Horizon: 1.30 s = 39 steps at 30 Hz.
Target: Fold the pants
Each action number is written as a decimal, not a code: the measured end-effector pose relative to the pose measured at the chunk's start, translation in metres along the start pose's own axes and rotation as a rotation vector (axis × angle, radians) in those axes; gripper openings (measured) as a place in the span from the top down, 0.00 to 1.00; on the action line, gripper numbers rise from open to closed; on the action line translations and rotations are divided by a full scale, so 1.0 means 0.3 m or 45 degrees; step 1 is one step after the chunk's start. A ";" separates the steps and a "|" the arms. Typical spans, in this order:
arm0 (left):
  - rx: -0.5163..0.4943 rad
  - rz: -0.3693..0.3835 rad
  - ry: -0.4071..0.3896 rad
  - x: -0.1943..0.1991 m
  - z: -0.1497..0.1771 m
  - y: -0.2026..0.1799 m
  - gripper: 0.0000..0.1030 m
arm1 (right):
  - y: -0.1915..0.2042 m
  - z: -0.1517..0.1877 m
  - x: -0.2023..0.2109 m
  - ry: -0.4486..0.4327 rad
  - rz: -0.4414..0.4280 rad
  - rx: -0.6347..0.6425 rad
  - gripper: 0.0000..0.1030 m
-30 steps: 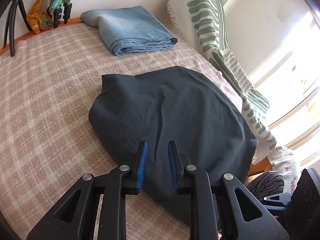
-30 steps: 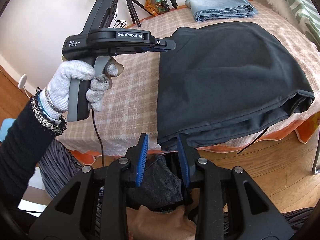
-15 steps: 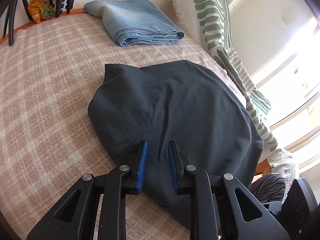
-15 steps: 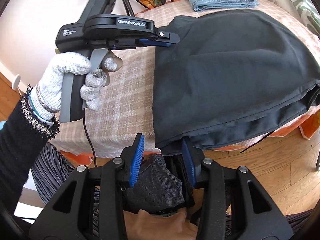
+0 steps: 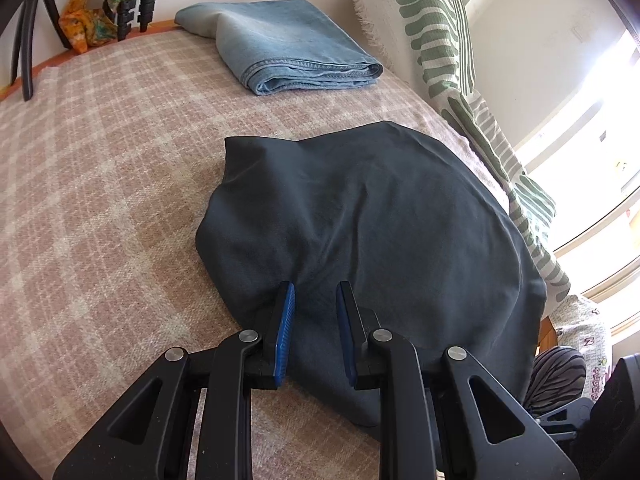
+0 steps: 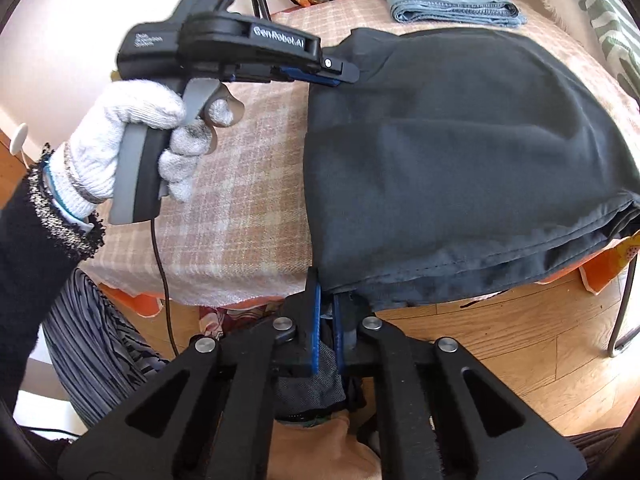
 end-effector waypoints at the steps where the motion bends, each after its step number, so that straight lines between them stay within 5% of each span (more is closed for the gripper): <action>1: 0.007 0.006 0.005 -0.003 -0.001 0.008 0.81 | -0.007 -0.007 0.031 -0.009 0.000 0.012 0.95; 7: 0.000 -0.010 -0.017 -0.018 -0.005 0.046 0.98 | -0.030 -0.005 0.062 0.015 -0.040 0.006 0.97; 16: 0.020 0.043 -0.015 -0.018 -0.021 0.063 0.98 | -0.021 0.108 0.029 0.080 -0.101 -0.008 1.00; 18: 0.054 0.073 -0.018 -0.017 -0.027 0.075 0.98 | -0.018 0.118 0.037 0.052 -0.034 0.013 1.00; 21: 0.063 0.063 -0.021 -0.010 -0.024 0.074 0.98 | 0.001 0.108 0.052 0.051 -0.127 0.008 0.99; 26: 0.064 0.046 -0.013 -0.007 -0.023 0.067 0.98 | 0.007 0.092 0.009 0.056 -0.059 -0.015 0.93; 34: 0.089 0.062 -0.010 0.009 -0.019 0.084 0.98 | -0.025 0.071 -0.087 0.100 -0.029 -0.171 0.66; 36: 0.080 0.052 -0.007 0.005 -0.020 0.081 0.98 | -0.020 0.061 -0.089 0.077 -0.011 -0.174 0.68; 37: 0.072 0.038 -0.011 0.001 -0.025 0.077 0.98 | -0.018 0.057 -0.091 0.070 -0.004 -0.171 0.87; 39: 0.048 0.019 -0.010 -0.006 -0.028 0.075 0.98 | -0.022 0.058 -0.090 0.067 -0.010 -0.168 0.92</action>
Point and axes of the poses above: each gripper's, at about its wrist camera, not at the fingertips, and x roughly against the way its jaws point, y to its left, z to its underside, the point moved 4 cm from there along -x, roughly the way its jaws point, and after that the axes turned 7 degrees about z, right-handed, at the moved point
